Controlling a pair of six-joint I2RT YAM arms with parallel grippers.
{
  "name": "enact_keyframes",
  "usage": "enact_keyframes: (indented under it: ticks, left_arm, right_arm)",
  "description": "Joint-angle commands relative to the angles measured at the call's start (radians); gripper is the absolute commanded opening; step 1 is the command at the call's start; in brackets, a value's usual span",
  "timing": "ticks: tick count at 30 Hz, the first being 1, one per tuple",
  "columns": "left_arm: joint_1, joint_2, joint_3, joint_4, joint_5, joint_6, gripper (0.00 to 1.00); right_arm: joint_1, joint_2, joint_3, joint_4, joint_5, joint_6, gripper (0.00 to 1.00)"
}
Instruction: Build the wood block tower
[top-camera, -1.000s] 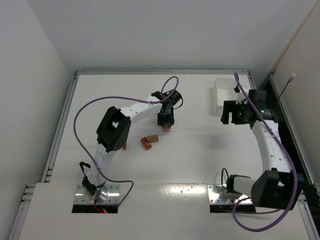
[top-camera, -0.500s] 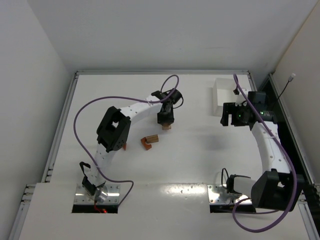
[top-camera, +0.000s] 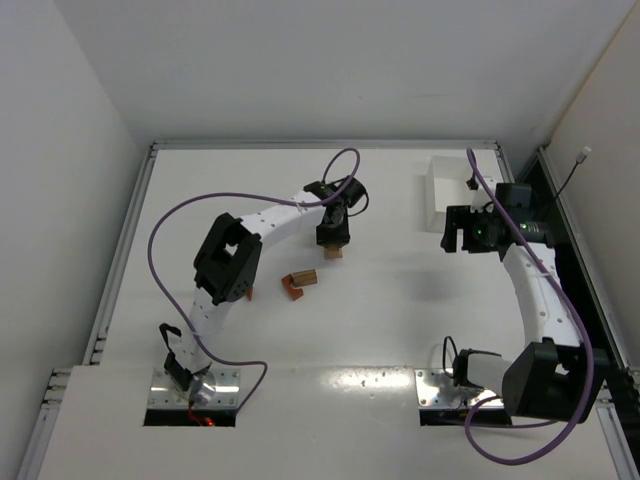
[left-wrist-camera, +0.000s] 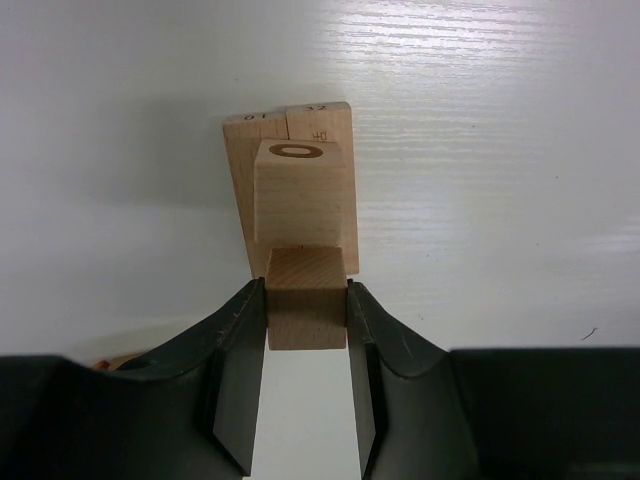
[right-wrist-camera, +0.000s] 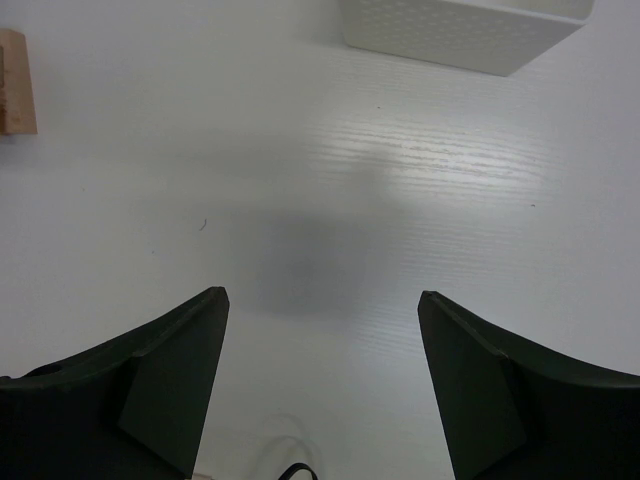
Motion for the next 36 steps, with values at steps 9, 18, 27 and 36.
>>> enact_keyframes:
  ticks: [9,18,27,36]
  left_arm:
    - [0.002,0.013,0.026,0.026,-0.014,0.004,0.02]
    - [0.002,0.033,0.026,0.035,-0.014,0.004,0.00]
    - [0.011,0.051,0.035,0.035,-0.023,0.013,0.00]
    - [0.020,0.051,0.035,0.035,-0.023,0.013,0.00]
  right_arm:
    - [-0.004,-0.022,0.000,0.027,-0.030,-0.005,0.74]
    - [-0.004,-0.022,0.000,0.027,-0.030,-0.005,0.74]
    - [-0.004,-0.022,0.000,0.027,-0.039,-0.005,0.74]
    - [-0.004,-0.013,0.000,0.027,-0.040,-0.005,0.74]
